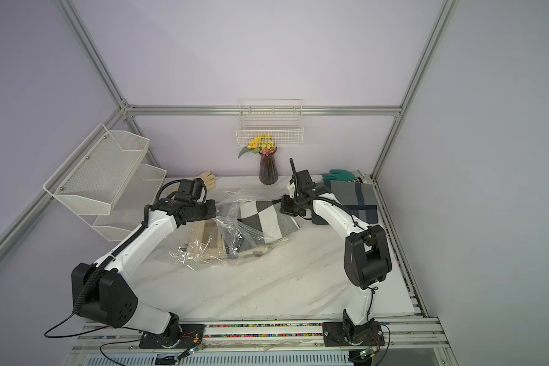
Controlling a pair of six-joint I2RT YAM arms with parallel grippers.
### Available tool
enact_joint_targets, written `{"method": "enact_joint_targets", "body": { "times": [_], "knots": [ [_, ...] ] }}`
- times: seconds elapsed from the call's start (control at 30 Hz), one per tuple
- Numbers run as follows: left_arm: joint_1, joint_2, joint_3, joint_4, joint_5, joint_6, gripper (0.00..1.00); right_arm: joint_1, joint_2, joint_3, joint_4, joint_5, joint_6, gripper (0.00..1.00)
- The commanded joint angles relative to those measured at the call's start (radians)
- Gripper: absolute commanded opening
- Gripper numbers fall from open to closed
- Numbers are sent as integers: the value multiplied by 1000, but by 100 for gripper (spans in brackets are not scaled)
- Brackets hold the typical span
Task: Take the scarf out of the vacuum bag
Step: Take out the scarf from the vacuum bag.
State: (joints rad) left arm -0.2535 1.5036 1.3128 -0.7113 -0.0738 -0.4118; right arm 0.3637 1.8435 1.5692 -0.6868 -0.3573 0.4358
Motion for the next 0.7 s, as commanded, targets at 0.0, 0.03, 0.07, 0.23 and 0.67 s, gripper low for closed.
{"method": "enact_joint_targets", "body": {
  "times": [0.0, 0.03, 0.07, 0.23, 0.67],
  "knots": [
    [10, 1, 21, 74, 52, -27, 0, -16, 22, 67, 14, 10, -14, 0],
    [11, 4, 18, 81, 55, -31, 0, -18, 30, 80, 14, 12, -17, 0],
    [10, 6, 16, 89, 61, -34, 0, -22, 36, 91, 10, 15, -19, 0],
    [10, 32, 25, 131, 87, -54, 0, -39, 69, 152, -21, 15, -31, 0],
    [10, 91, 99, 138, 39, -58, 0, -73, 32, 236, -181, 96, -75, 0]
  ]
}}
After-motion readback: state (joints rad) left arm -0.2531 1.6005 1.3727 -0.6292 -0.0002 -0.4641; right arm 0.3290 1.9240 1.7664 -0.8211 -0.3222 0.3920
